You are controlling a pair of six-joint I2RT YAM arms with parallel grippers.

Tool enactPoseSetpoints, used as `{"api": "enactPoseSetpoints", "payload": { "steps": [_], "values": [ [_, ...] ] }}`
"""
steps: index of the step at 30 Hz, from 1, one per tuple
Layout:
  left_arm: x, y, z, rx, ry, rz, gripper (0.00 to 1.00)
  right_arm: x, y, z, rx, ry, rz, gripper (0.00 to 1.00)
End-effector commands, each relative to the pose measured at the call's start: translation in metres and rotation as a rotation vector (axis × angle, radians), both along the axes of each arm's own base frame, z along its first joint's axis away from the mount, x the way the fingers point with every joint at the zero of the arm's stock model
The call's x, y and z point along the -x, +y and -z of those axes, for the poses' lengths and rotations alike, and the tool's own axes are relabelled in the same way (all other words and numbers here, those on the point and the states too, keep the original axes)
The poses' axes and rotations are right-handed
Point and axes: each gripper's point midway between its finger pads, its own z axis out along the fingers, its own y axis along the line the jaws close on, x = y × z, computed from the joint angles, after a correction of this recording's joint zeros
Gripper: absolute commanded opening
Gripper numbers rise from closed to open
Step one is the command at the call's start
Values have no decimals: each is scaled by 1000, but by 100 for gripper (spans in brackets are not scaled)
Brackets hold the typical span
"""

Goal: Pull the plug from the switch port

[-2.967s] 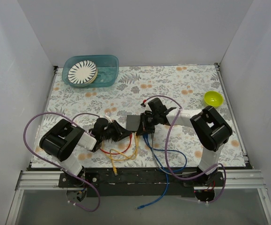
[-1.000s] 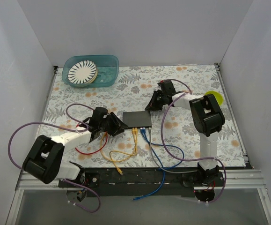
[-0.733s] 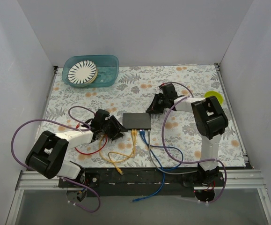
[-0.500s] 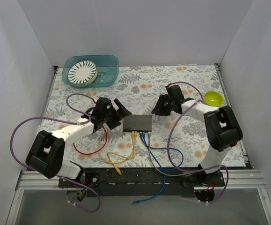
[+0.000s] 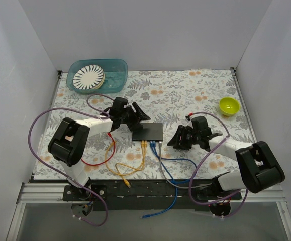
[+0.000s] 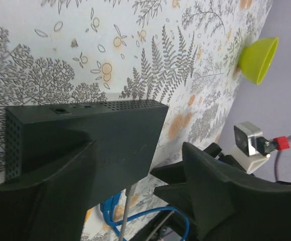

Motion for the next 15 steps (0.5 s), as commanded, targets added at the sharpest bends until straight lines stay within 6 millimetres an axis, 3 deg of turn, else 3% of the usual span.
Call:
{"api": "enactPoseSetpoints", "payload": {
  "steps": [1,11,15],
  "values": [
    [14,-22,-16,140,-20,102,62,-8,17,-30,-163,-96,-2,54],
    [29,-31,-7,164,-45,165,57,2,18,-5,-175,-83,-45,48],
    [44,-37,8,174,23,214,56,7,21,4,-203,-43,-41,47]
  ]
}}
